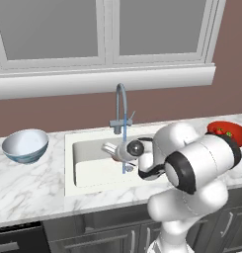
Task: Pick the tomatos from the sink and place them in one bowl. Place the peach in the other bowl. Then turn off the sink faucet.
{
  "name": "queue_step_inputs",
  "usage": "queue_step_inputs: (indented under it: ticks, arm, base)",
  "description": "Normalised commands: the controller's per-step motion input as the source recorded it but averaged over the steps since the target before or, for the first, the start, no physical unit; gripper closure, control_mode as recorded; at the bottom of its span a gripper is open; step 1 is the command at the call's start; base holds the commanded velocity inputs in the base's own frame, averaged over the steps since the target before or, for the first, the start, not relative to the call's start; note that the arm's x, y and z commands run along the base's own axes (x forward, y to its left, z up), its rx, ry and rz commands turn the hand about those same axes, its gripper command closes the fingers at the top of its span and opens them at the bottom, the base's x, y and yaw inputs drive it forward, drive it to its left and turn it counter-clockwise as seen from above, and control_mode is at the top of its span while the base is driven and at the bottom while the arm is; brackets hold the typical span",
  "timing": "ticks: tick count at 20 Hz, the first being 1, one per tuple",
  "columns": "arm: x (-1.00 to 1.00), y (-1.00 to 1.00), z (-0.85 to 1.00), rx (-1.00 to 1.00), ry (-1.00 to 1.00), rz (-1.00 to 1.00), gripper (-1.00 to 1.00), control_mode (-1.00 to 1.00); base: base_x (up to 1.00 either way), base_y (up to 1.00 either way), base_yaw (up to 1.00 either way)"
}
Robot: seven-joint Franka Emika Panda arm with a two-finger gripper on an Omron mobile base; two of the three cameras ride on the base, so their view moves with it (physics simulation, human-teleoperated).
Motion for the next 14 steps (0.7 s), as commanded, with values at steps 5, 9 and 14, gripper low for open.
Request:
queue_step_inputs:
  ticks: [5, 9, 14]
  arm:
    - [0.1, 0.07, 1.0, 0.0, 0.0, 0.0, 1.0, -1.0]
    - [0.25, 0.3, 1.0, 0.0, 0.03, 0.0, 1.0, -1.0]
    - [0.21, 0.41, 1.0, -0.06, 0.11, 0.0, 1.0, -1.0]
  base:
    - [0.0, 0.0, 0.0]
    - [0.0, 0.0, 0.0]
    - [0.0, 0.0, 0.0]
